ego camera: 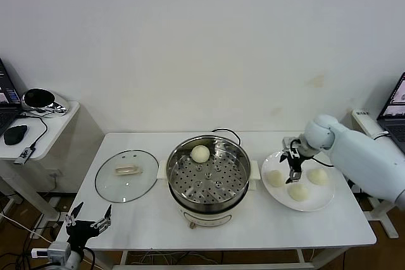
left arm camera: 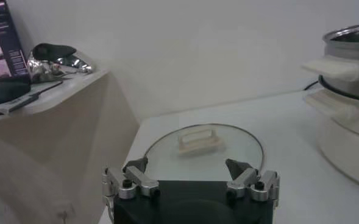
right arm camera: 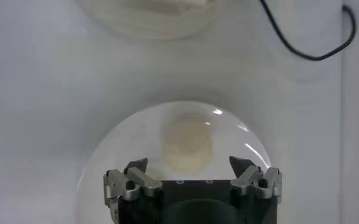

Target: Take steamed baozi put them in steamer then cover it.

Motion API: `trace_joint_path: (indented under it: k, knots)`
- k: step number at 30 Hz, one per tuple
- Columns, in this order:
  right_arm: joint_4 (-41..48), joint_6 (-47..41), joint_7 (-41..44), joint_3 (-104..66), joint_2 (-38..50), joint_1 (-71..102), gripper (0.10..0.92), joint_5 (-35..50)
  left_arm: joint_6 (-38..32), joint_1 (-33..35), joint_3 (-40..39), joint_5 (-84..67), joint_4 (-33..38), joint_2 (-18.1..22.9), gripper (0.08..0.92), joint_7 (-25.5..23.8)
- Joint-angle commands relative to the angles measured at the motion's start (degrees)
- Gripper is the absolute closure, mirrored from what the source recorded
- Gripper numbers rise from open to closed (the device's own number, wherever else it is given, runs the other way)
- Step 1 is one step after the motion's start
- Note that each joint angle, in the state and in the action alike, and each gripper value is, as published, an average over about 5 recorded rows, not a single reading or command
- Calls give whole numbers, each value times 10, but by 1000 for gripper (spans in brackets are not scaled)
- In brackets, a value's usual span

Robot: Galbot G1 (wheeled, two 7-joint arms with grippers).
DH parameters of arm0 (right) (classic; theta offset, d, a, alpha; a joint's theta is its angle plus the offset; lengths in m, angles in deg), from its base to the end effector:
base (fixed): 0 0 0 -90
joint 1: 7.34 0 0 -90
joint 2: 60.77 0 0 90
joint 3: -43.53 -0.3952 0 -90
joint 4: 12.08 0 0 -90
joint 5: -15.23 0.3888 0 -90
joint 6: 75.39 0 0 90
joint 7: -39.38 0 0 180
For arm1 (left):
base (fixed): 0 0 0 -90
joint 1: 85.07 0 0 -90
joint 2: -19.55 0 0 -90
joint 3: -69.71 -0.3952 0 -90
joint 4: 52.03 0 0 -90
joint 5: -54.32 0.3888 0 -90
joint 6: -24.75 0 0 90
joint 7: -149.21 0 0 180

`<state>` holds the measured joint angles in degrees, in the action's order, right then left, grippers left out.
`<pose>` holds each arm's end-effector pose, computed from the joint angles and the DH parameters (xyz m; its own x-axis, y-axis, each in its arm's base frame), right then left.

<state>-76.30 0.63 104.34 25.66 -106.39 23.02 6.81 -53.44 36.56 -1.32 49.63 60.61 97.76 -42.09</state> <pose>0.6034 -0.1565 -0.2289 -0.1749 -0.1035 0.9791 -0.9835 -0.0292 -0.1787 0.1754 0.1644 -0.3623 -0.9433 -0.0677 0.3249 -0.0024 0.9803 0.1973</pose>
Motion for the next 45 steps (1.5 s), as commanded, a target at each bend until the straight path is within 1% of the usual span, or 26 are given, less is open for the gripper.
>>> trace_joint_path:
  k: [1, 8, 27, 33, 45]
  knots:
    - [39, 6, -23, -14, -23, 29, 203, -17, -1, 0, -2, 2, -3, 0, 177, 0]
    - [67, 16, -48, -20, -37, 33, 203, -22, -1, 2, -2, 3, -4, 0, 177, 0]
    - [86, 17, -46, -28, -51, 35, 207, -22, -3, 5, -1, 3, -5, 1, 177, 0]
    - [88, 16, -46, -31, -53, 37, 312, -18, -3, 5, -2, 4, -5, 1, 177, -1]
    - [81, 13, -45, -34, -44, 31, 385, -4, -3, 7, -2, 5, -2, 4, 177, 0]
